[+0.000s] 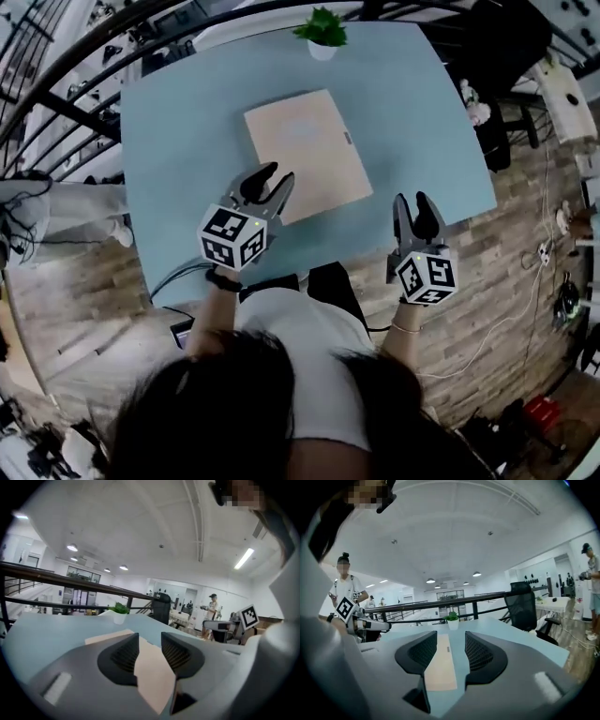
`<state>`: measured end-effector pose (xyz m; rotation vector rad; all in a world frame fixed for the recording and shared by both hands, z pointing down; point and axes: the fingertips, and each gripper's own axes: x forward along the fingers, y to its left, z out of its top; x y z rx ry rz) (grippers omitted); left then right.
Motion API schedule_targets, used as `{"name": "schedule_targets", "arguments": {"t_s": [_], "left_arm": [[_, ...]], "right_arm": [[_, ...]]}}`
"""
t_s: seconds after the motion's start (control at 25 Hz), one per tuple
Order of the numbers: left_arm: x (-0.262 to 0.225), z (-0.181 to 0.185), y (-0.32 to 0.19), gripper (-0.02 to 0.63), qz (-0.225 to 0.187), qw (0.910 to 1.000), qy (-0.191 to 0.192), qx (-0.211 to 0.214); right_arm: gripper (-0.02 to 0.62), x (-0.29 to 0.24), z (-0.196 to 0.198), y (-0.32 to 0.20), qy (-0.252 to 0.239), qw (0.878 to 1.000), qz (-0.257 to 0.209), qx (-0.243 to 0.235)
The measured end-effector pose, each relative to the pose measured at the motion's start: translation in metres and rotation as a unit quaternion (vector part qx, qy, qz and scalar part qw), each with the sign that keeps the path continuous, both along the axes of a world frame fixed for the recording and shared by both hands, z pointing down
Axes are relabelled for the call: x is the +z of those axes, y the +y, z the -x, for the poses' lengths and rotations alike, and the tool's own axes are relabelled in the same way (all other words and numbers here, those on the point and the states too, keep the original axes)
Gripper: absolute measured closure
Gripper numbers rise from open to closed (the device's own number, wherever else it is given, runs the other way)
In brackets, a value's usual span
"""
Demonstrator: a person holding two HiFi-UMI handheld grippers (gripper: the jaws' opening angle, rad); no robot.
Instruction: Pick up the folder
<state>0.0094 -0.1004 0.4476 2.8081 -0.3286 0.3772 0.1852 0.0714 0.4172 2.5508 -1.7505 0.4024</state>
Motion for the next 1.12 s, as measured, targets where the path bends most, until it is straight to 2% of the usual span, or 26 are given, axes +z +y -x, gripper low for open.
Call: {"name": "schedule_targets", "arguments": {"t_s": [0.24,0.48,0.64,0.92,1.12], "left_arm": [[0.004,0.024,-0.021,0.451,0.003,0.9921,-0.005,-0.125],[0.012,0.033,-0.025,0.451,0.008,0.9805,-0.012,-0.196],[0.017,0.044,-0.025,0.451,0.023,0.9697,-0.006,-0.243],[0.02,0.045,-0.024,0.451,0.023,0.9621,-0.016,-0.271],[0.022,0.045,-0.03,0.451,0.032,0.9632,-0.018,-0.266]], "right_arm": [[0.433,0.0,-0.019,-0.07,0.0,0.992,0.004,-0.124],[0.433,0.009,-0.028,-0.106,-0.01,0.98,0.009,-0.196],[0.433,0.016,-0.028,-0.122,-0.021,0.971,0.014,-0.239],[0.433,0.023,-0.026,-0.138,-0.031,0.961,0.017,-0.276],[0.433,0.028,-0.024,-0.145,-0.035,0.96,0.027,-0.275]]}}
